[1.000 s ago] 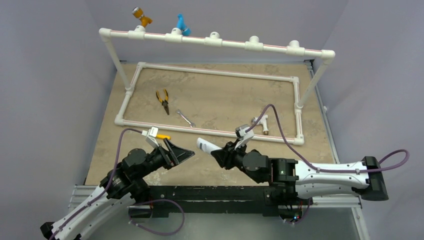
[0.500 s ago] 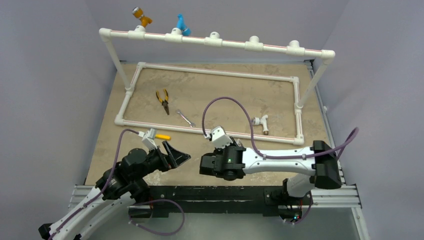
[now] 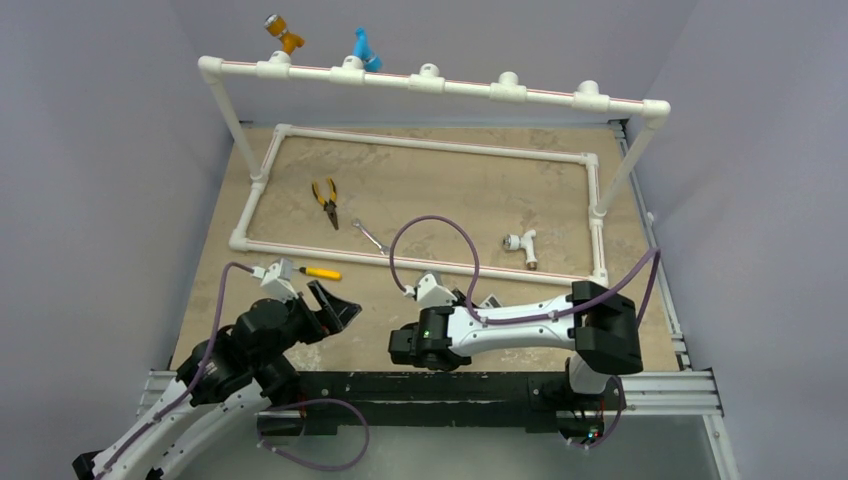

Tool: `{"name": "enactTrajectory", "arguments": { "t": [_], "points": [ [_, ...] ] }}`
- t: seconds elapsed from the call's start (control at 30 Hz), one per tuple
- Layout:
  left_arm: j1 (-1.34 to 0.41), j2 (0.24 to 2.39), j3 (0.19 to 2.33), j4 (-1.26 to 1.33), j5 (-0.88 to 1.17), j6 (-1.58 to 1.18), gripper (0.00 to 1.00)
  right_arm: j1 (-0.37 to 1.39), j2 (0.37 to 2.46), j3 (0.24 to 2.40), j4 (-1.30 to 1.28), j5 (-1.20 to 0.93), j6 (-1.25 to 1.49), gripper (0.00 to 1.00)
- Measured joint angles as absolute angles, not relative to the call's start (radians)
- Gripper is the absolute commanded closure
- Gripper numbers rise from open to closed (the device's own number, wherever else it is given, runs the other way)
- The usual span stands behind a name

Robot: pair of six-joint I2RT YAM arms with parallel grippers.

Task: Load the batteries into the remote control
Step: Turn over the remote control at the center of the board.

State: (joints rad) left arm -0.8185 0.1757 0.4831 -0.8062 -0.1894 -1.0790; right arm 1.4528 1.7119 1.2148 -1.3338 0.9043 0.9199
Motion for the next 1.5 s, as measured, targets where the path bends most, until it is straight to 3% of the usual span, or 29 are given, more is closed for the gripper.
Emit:
{"name": "enactTrajectory", "arguments": {
  "t": [0.2,0.37,0.53,0.73,0.93,1.1,1.33,1.5],
  "points": [
    [-0.818,0.225,0.575,-0.908,-0.292,-1.060,0.12,1.453,1.717,1.166,-1.269,0.852,0.915,1.00],
    [-0.818,0.342,0.806,-0.990,-0.427,-0.933,0.12,1.455,1.750,1.164,-1.236,0.844,0.899,1.00],
    [-0.818,0.370,0.975,-0.980,-0.511,-0.817,0.12,1.460,1.791,1.164,-1.216,0.851,0.867,0.78],
    [-0.818,0.350,0.953,-0.974,-0.511,-0.772,0.12,1.461,1.884,1.183,-1.187,0.854,0.856,0.53],
    [-0.818,0.327,0.937,-0.973,-0.491,-0.751,0.13,1.465,1.972,1.200,-1.144,0.852,0.863,0.41],
    [-0.818,0.311,0.937,-0.973,-0.483,-0.739,0.13,1.466,1.972,1.206,-1.157,0.875,0.858,0.22],
    [-0.818,0.303,0.937,-0.978,-0.481,-0.740,0.13,1.483,1.932,1.200,-1.106,0.878,0.808,0.14],
    [-0.818,0.263,0.938,-1.008,-0.509,-0.739,0.13,1.501,1.799,1.120,-0.895,0.799,0.742,0.10]
  ]
}}
